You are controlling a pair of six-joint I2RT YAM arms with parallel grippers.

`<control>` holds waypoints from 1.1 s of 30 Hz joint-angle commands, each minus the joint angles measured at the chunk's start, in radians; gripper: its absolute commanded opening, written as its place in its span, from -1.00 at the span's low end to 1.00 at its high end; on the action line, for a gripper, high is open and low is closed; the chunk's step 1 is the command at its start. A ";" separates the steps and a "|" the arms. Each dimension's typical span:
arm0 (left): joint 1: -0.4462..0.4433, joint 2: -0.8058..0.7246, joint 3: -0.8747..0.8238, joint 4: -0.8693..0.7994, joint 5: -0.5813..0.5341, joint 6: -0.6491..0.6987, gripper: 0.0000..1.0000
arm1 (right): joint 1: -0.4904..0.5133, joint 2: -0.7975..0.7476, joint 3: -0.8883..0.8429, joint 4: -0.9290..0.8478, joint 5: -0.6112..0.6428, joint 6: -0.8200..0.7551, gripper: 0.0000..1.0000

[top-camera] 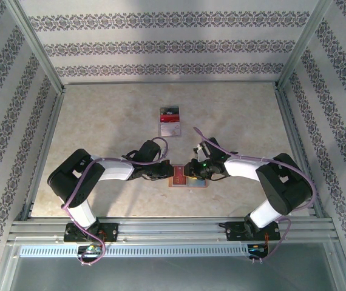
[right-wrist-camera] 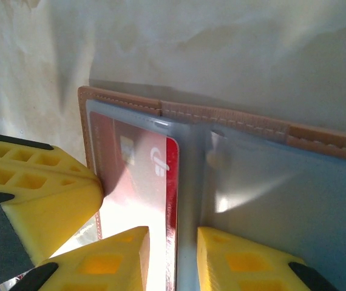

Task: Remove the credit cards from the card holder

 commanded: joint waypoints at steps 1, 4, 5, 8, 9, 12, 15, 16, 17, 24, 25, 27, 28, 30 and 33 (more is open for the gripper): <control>0.011 0.039 -0.003 -0.040 -0.017 0.012 -1.00 | 0.008 0.020 -0.018 0.056 -0.016 0.020 -0.45; 0.012 0.041 -0.004 -0.040 -0.016 0.012 -1.00 | 0.008 0.028 -0.032 0.110 -0.045 0.040 -0.45; 0.011 0.041 -0.003 -0.040 -0.018 0.012 -1.00 | 0.008 0.031 -0.035 0.126 -0.054 0.044 -0.46; 0.012 0.042 -0.003 -0.043 -0.018 0.012 -1.00 | 0.008 0.036 -0.038 0.137 -0.058 0.047 -0.47; 0.011 0.042 -0.003 -0.043 -0.019 0.011 -1.00 | 0.008 0.036 -0.040 0.141 -0.059 0.046 -0.47; 0.012 0.042 -0.002 -0.049 -0.022 0.015 -1.00 | 0.008 0.034 -0.044 0.156 -0.070 0.046 -0.50; 0.011 0.045 0.001 -0.056 -0.024 0.016 -1.00 | 0.008 0.030 -0.048 0.162 -0.074 0.045 -0.52; 0.012 0.045 0.004 -0.059 -0.025 0.018 -1.00 | 0.007 0.028 -0.049 0.164 -0.076 0.045 -0.52; 0.012 0.045 0.005 -0.062 -0.026 0.019 -1.00 | 0.007 0.025 -0.052 0.166 -0.078 0.045 -0.53; 0.012 0.045 0.014 -0.098 -0.038 0.032 -1.00 | -0.007 -0.003 -0.073 0.185 -0.093 0.041 -0.58; 0.012 0.045 0.016 -0.100 -0.040 0.032 -1.00 | -0.010 -0.005 -0.074 0.187 -0.096 0.040 -0.59; 0.012 0.045 0.014 -0.102 -0.043 0.033 -1.00 | -0.015 -0.009 -0.080 0.198 -0.107 0.041 -0.61; 0.012 0.045 0.014 -0.103 -0.043 0.032 -1.00 | -0.017 -0.010 -0.082 0.201 -0.111 0.042 -0.63; 0.012 0.047 0.014 -0.106 -0.044 0.033 -1.00 | -0.023 -0.011 -0.087 0.208 -0.118 0.042 -0.64; 0.011 0.047 0.017 -0.112 -0.047 0.036 -1.00 | -0.029 -0.014 -0.093 0.217 -0.128 0.043 -0.67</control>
